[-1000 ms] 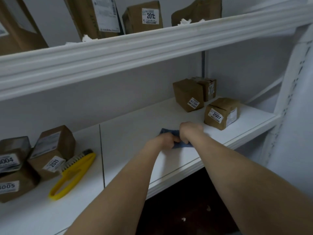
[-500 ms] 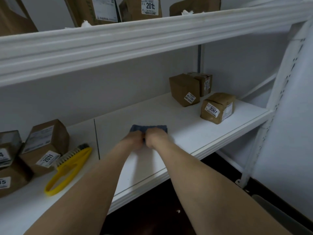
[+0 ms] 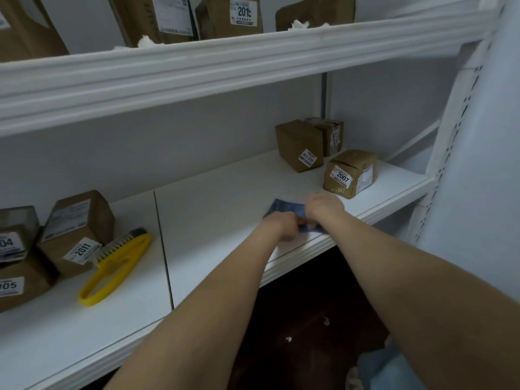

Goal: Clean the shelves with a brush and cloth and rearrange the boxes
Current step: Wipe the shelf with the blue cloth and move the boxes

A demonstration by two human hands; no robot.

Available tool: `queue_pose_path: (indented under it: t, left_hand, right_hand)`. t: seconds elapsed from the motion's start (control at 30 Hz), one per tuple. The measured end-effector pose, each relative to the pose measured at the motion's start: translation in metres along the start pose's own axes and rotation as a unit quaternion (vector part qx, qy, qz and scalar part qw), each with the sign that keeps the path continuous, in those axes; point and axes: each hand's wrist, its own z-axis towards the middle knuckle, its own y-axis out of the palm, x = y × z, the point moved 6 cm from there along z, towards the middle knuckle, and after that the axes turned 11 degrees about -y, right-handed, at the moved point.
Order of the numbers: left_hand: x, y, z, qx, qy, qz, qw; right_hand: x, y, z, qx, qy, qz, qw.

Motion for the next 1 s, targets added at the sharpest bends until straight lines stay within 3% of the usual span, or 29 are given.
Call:
queue_pose_path:
  t: [0.2,0.53,0.67,0.73,1.0]
  left_hand:
    - [-0.030,-0.009,-0.004,0.025,0.015,-0.005,1.000]
    - [-0.172,-0.035,-0.007,0.059,-0.126,0.034,0.990]
    - [-0.208,-0.035,0.003,0.030,-0.206,0.049,0.977]
    - [-0.213,-0.036,0.017,0.027,-0.254,0.035,0.966]
    - [-0.167,-0.042,0.091,-0.015,-0.230,-0.038,0.972]
  right_hand:
    - [-0.036,0.005,-0.005,-0.040,-0.038,-0.020,0.998]
    - [-0.164,0.039,0.004,0.025,-0.195,0.026,0.980]
    - [-0.197,0.065,0.018,-0.033,-0.222,0.056,0.973]
    - [-0.200,0.069,0.029,-0.019,-0.237,0.064,0.969]
    - [-0.147,0.053,0.117,0.003,-0.195,0.097,0.976]
